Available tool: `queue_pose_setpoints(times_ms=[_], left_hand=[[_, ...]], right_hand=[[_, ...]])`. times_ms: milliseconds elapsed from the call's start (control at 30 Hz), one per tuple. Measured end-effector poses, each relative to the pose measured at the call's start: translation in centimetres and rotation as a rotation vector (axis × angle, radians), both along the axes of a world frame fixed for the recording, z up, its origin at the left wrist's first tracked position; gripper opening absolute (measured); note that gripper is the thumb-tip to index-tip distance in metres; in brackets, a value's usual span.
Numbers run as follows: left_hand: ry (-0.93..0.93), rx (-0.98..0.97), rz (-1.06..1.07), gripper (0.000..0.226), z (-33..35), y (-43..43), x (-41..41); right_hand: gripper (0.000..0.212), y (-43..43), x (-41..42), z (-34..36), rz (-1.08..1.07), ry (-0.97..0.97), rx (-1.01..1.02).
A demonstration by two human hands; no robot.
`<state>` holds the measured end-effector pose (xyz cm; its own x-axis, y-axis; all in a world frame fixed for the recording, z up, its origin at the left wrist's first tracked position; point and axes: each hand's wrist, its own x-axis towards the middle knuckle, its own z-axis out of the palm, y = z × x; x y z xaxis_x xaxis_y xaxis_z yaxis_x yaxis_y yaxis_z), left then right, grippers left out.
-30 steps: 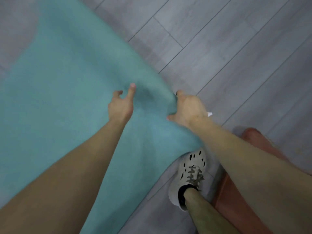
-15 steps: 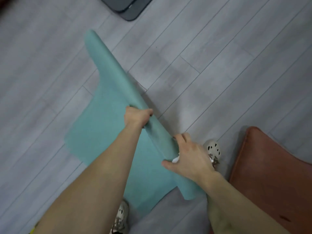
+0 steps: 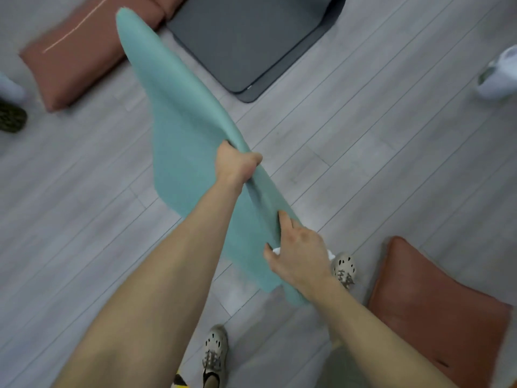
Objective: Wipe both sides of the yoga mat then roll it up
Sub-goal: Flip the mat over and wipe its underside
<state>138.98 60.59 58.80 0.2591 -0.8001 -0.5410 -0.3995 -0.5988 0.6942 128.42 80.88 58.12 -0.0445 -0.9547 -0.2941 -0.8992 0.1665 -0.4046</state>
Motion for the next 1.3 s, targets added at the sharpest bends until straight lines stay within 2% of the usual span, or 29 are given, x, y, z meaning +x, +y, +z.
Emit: queue_pose_setpoints(times_ms=[200,367,533,700,833,933,1033,1133,1200,1300], left_hand=[[0.137,-0.071,-0.058,0.07,5.8,-3.4,-11.8],[0.29,-0.154,-0.063,0.045,10.1,-6.5,-19.5],[0.46,-0.211,0.046,0.045,12.7,-8.9,-18.1],[0.594,-0.174,0.171,0.049,10.9,-9.9,-12.5],[0.622,-0.102,0.332,0.051,5.1,-10.1,-8.6],[0.594,0.01,0.428,0.046,-2.0,-8.1,-7.0],[0.399,0.128,0.497,0.056,-10.6,-4.4,-6.8],[0.199,0.187,0.605,0.073,-19.5,-0.7,-6.7],[0.149,0.231,0.629,0.08,-25.1,2.1,-6.8],[0.113,0.234,0.614,0.078,-32.4,5.8,-8.3]], right_hand=[[0.085,-3.2,-9.9,3.9,-0.081,0.052,-0.067],[0.085,-6.7,-17.5,7.0,-0.089,0.105,-0.092],[0.089,-9.5,-18.4,8.7,-0.03,0.125,-0.147],[0.098,-11.8,-15.7,8.3,0.111,0.144,-0.167],[0.096,-13.3,-13.1,5.1,0.227,0.205,-0.099],[0.094,-14.7,-11.5,-0.4,0.341,0.226,0.002],[0.093,-14.7,-10.7,-7.1,0.516,0.195,0.144],[0.087,-13.8,-12.2,-13.6,0.638,0.053,0.287],[0.081,-13.5,-14.9,-17.5,0.701,-0.02,0.386],[0.073,-14.1,-20.1,-23.4,0.754,-0.067,0.447]])
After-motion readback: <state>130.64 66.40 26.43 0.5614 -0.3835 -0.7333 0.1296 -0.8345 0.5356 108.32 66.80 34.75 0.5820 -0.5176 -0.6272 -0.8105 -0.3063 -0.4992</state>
